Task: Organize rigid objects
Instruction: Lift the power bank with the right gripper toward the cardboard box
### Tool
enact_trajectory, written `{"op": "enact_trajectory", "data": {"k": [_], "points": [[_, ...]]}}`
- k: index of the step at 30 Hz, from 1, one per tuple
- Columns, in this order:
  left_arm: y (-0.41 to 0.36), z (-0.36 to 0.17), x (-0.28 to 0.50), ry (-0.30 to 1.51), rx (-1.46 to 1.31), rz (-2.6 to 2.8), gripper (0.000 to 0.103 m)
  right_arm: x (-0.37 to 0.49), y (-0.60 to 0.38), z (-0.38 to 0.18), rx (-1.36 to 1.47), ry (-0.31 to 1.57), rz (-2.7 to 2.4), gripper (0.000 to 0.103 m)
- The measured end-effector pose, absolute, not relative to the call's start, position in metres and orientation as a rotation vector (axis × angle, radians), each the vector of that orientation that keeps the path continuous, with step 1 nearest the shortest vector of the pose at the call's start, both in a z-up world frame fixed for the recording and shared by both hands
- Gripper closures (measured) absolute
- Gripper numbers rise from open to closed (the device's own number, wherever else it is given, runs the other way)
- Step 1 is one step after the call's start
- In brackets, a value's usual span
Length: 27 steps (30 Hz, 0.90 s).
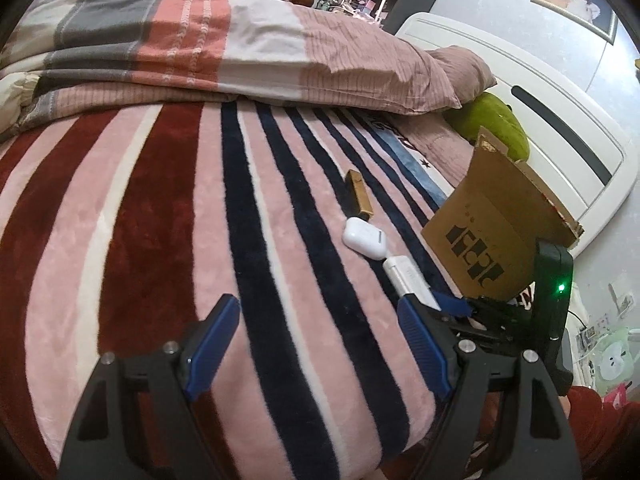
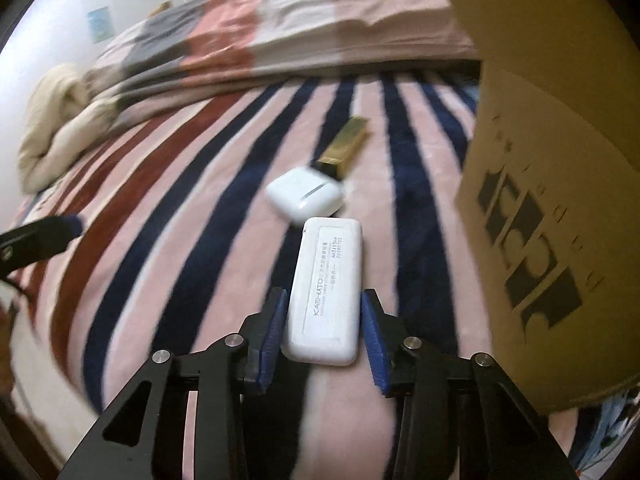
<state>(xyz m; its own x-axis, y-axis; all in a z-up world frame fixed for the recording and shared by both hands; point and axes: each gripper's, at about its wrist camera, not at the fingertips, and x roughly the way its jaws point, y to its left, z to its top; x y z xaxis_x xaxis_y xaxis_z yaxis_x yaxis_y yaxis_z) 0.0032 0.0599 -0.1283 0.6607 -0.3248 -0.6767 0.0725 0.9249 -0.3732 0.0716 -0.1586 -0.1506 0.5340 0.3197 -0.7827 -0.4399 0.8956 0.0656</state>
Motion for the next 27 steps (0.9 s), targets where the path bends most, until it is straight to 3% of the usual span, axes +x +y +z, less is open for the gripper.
{"op": "enact_trajectory", "data": {"k": [10,20,27], "points": [[0.049,-0.118,0.004,0.824,-0.316,-0.247,0.024,0.067,-0.137,-0.145,-0.219,0.832,0.454,0.072],[0.041,-0.052,0.013,0.728,-0.290,-0.373,0.025,0.028,-0.103,-0.042,-0.277,0.644,0.829,0.072],[0.008,-0.002,0.037,0.672,-0.247,-0.481,0.051,0.029,-0.133,0.008,-0.284,0.551,0.855,0.072]]}}
